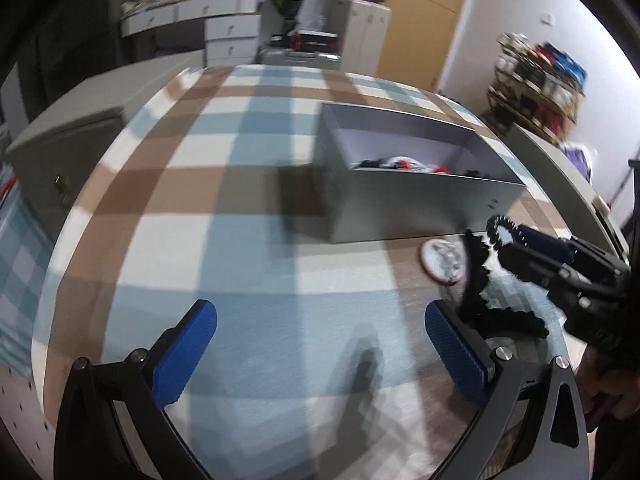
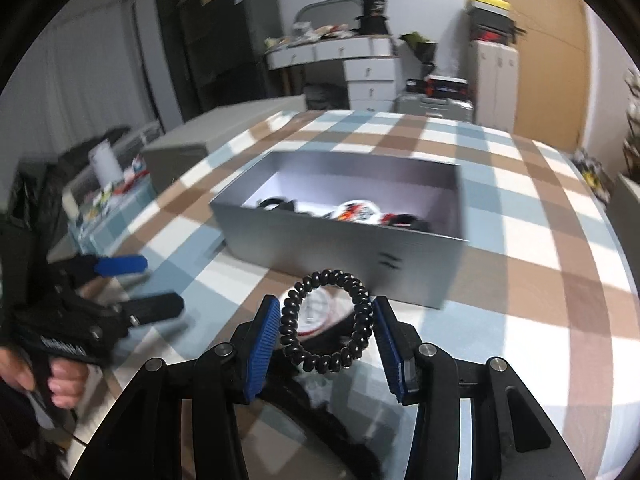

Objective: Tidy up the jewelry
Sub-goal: 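Lift the coil hair tie with the right tool while the left tool grasps the white pin badge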

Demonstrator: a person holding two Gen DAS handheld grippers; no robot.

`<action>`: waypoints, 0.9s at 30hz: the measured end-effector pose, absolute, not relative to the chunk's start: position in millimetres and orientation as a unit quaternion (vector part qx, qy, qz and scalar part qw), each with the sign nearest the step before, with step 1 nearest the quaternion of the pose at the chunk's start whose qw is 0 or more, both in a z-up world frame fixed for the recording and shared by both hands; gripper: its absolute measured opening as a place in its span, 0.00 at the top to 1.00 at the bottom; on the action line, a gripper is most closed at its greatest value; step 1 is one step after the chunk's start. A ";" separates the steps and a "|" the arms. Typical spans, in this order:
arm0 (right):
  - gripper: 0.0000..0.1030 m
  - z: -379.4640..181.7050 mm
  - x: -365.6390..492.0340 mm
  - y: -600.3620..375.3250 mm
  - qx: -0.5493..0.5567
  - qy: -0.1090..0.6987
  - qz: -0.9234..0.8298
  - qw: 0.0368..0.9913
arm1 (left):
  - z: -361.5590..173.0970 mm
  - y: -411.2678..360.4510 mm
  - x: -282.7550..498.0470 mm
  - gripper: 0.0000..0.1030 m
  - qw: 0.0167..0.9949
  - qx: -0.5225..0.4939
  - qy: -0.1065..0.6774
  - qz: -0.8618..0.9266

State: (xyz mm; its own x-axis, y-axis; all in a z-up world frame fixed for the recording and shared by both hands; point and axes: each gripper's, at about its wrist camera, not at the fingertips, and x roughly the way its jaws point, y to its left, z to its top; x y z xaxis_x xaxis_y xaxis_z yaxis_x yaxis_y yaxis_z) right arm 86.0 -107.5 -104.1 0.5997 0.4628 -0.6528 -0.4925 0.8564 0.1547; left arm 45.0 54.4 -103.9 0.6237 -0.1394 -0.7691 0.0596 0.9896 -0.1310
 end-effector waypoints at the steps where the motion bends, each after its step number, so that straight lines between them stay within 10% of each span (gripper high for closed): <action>1: 0.55 -102.4 85.8 -114.1 -0.011 0.359 0.264 0.895 | -103.5 49.8 48.2 0.01 0.899 -0.040 0.432 -0.055; 27: 0.55 -93.2 72.9 -197.4 0.091 0.295 0.270 0.912 | -120.2 -12.4 100.5 0.02 0.871 0.036 0.487 -0.055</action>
